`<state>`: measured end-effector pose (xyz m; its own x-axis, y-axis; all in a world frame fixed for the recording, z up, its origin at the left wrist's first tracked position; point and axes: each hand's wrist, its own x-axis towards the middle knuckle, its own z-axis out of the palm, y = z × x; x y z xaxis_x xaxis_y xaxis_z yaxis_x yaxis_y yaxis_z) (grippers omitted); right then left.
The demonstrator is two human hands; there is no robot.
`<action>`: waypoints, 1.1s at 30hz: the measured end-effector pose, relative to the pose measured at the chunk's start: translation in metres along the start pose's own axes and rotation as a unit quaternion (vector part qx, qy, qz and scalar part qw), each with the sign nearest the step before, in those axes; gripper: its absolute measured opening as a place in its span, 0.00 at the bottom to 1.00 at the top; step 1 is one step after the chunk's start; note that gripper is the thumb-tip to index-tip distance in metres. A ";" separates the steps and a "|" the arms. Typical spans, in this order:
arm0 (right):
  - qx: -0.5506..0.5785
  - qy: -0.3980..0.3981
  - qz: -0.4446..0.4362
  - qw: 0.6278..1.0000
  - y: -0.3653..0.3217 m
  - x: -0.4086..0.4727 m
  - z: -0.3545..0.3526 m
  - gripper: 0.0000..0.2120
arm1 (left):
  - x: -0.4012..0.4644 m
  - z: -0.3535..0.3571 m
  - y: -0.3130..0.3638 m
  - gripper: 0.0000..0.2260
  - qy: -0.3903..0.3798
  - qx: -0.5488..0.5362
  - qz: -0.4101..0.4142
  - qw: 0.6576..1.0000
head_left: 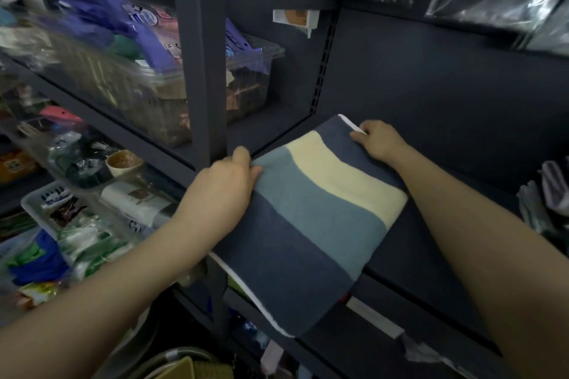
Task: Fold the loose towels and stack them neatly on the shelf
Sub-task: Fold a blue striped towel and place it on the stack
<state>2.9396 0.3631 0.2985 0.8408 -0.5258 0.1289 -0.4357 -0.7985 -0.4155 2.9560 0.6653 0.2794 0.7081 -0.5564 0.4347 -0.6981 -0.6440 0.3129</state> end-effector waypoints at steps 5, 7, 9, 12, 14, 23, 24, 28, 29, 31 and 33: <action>-0.048 0.051 0.010 0.997 0.008 0.000 0.008 0.09 | 0.011 0.000 0.006 0.09 -0.069 0.069 0.001 0.995; -0.057 0.046 0.013 0.997 0.010 0.000 0.011 0.10 | 0.009 0.004 0.011 0.07 -0.059 0.161 0.019 0.985; -0.066 0.041 0.029 0.997 0.013 -0.003 0.005 0.14 | 0.012 0.004 0.013 0.09 -0.021 0.197 0.047 0.979; -0.141 0.079 0.048 0.986 0.021 -0.025 -0.006 0.22 | 0.023 0.003 0.021 0.16 -0.051 0.087 0.152 0.983; -0.099 0.065 0.010 0.993 0.020 -0.048 -0.008 0.26 | 0.027 0.005 0.034 0.17 -0.131 -0.011 0.198 0.971; -0.137 -0.118 -0.157 0.971 0.039 -0.072 -0.005 0.25 | 0.005 0.024 0.031 0.52 -0.264 0.066 0.189 0.943; -0.144 -0.113 -0.131 0.974 0.042 -0.069 -0.004 0.25 | 0.001 0.023 0.029 0.53 -0.255 0.062 0.190 0.946; -0.266 0.013 -0.039 0.963 0.046 -0.076 -0.013 0.25 | -0.019 0.021 0.021 0.44 -0.154 -0.025 0.183 0.971; -0.307 0.062 -0.051 0.948 0.039 -0.084 -0.016 0.25 | -0.025 0.020 0.018 0.37 -0.114 -0.076 0.161 0.977; -0.275 0.108 -0.120 0.948 0.009 -0.105 -0.018 0.22 | -0.036 0.021 0.006 0.24 -0.037 -0.152 0.107 0.982; -0.137 0.075 -0.194 0.968 -0.033 -0.136 -0.012 0.19 | -0.048 0.021 -0.005 0.19 -0.006 -0.173 0.061 0.983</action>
<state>2.8354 0.4574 0.3052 0.9110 -0.1913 0.3654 -0.1831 -0.9814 -0.0573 2.9280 0.6843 0.2396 0.6160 -0.6265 0.4776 -0.7712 -0.3556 0.5281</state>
